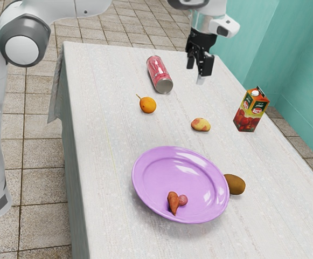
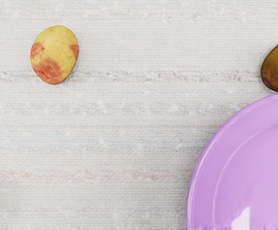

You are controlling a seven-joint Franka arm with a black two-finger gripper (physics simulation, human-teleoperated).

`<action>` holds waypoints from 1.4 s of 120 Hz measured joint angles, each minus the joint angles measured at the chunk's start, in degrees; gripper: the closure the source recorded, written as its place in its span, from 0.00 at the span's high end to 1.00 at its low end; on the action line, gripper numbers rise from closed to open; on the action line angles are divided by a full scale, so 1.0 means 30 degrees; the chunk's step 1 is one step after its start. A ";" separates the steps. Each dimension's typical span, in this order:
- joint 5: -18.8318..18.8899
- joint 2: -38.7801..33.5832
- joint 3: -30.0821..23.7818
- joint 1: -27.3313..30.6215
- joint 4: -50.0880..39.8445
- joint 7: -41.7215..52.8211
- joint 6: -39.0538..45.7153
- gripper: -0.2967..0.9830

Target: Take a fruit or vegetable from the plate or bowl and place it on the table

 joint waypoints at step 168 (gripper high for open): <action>-0.0798 -0.5529 -1.1231 0.1039 -0.9662 0.9580 0.1707 0.77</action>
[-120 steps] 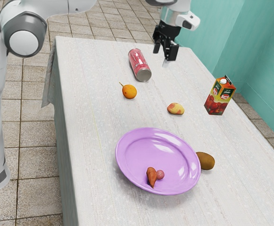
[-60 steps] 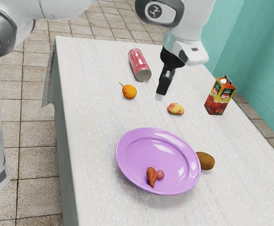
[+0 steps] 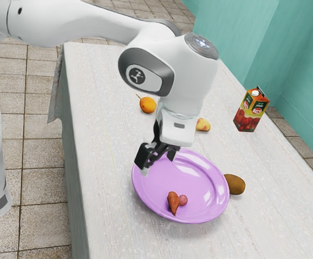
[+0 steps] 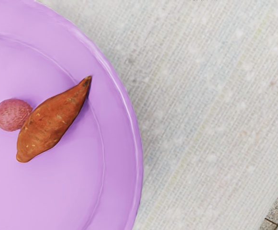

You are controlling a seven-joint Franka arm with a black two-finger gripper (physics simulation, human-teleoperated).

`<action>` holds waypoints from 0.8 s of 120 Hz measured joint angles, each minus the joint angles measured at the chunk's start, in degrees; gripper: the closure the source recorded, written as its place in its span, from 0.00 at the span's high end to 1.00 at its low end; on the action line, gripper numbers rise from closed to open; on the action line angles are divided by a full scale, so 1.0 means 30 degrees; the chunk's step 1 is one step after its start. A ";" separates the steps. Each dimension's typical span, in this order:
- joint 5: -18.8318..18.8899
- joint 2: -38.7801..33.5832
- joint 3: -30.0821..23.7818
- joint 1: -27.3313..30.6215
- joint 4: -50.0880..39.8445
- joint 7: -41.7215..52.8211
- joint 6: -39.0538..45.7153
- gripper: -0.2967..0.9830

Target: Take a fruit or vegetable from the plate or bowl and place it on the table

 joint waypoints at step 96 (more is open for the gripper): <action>0.0803 0.3373 -0.0321 0.1754 -0.2261 0.8916 0.6090 0.77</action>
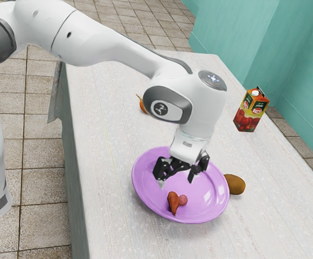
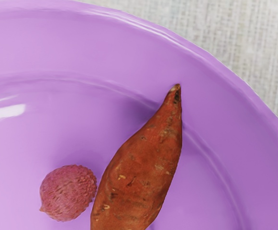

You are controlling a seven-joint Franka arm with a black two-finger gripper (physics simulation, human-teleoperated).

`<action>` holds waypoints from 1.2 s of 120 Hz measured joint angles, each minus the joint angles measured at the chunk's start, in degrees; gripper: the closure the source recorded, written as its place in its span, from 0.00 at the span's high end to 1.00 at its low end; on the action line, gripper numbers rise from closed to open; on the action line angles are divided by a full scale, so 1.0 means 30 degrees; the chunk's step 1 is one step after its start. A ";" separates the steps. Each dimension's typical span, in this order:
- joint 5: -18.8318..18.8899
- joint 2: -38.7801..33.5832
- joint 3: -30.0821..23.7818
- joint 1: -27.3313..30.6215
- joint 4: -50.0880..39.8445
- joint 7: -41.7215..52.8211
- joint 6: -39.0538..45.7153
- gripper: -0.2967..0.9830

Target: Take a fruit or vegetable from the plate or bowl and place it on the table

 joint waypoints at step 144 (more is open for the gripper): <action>0.0064 0.1683 0.0005 -0.0259 -0.1068 0.2805 0.1967 0.37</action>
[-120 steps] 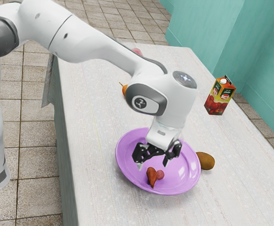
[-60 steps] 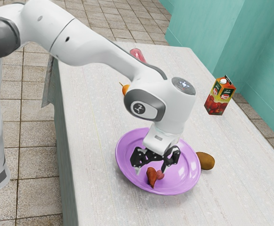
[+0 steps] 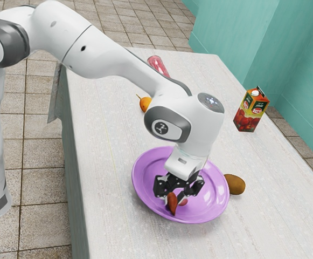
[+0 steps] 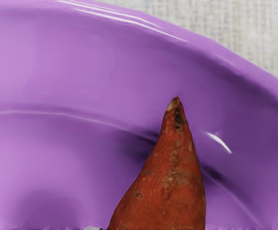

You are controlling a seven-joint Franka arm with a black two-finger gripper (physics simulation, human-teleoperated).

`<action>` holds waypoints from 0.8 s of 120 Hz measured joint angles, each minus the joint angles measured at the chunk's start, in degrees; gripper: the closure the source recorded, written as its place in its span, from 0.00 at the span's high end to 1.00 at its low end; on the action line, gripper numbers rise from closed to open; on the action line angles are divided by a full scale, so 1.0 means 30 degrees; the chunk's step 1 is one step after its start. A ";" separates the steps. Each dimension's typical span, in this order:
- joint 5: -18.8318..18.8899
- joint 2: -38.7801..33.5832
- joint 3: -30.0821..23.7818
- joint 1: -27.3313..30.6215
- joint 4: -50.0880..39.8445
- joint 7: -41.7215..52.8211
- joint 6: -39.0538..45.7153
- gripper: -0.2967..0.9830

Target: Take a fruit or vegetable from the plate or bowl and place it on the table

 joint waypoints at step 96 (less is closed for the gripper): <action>0.0443 -0.4548 0.7957 -0.0015 0.1392 -0.4172 -0.6146 0.36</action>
